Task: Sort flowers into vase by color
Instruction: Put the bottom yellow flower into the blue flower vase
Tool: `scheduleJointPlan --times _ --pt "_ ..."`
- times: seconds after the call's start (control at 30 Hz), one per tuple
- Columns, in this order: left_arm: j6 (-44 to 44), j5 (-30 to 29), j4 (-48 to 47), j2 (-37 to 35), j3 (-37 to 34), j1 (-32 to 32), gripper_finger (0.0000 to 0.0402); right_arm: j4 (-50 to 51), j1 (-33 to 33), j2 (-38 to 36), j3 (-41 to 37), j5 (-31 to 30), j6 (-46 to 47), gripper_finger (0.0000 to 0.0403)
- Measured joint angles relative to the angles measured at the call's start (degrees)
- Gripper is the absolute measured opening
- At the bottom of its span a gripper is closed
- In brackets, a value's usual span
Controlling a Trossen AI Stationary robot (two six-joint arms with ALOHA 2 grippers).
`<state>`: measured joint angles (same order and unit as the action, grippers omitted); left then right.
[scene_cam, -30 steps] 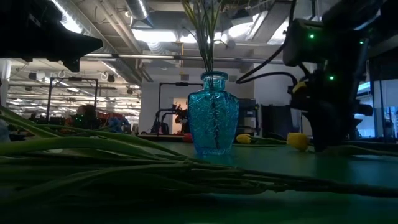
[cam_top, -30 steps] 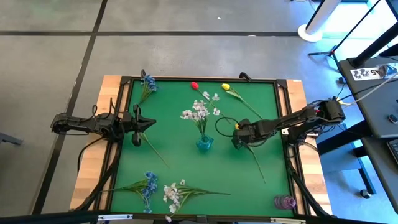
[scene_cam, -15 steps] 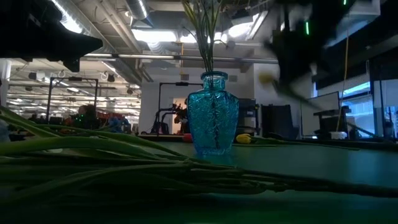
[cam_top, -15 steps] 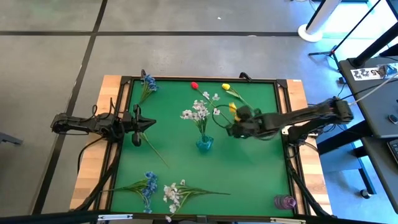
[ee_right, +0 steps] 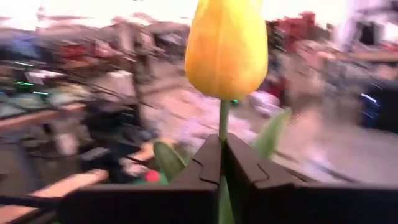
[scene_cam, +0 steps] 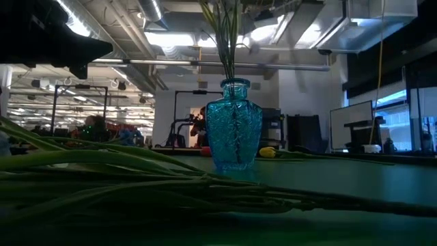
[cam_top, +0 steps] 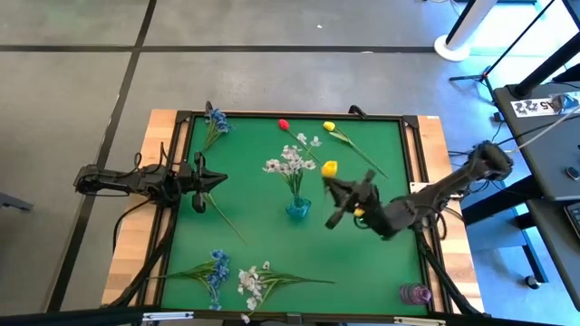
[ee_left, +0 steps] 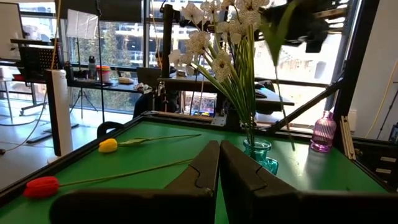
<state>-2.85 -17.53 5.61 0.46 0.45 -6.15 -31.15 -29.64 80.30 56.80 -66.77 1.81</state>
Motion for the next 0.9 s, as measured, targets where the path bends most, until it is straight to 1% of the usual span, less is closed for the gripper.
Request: scheduleJointPlan --times 0.17,0.2,0.27,0.33,0.47,0.57,0.73,0.8,0.9 --pt "0.0 0.01 0.02 0.01 -0.02 0.01 0.001 -26.22 3.96 7.38 0.0 18.52 -19.49 0.0004" --pt "0.0 0.01 -0.02 0.01 -0.02 0.02 0.001 -30.46 4.46 8.11 -0.02 20.75 -23.0 0.0005" --pt "0.02 0.01 0.02 0.01 0.0 0.02 0.001 -35.15 5.34 8.47 -0.02 23.63 -28.21 0.0006" --pt "0.02 0.01 -0.02 0.01 -0.02 0.02 0.001 -35.11 6.14 8.47 -0.02 25.09 -30.4 0.0006" --pt "0.02 0.0 0.0 0.01 0.0 0.02 0.001 -32.19 7.33 8.64 -0.02 26.96 -30.56 0.0004" --pt "0.01 0.0 0.0 0.01 0.0 0.02 0.001 -28.26 7.32 8.59 -0.02 26.02 -30.4 0.0005" --pt "0.01 0.01 0.0 0.01 -0.01 0.01 0.001 -27.78 7.14 8.58 -0.02 26.24 -30.4 0.0007" --pt "0.02 0.01 0.0 0.01 0.0 0.02 0.001 -25.99 7.15 8.58 -0.02 26.32 -29.1 0.0007" --pt "0.02 0.01 0.0 0.01 0.0 0.0 0.001 -19.56 7.16 8.58 -0.02 26.33 -25.52 0.001"
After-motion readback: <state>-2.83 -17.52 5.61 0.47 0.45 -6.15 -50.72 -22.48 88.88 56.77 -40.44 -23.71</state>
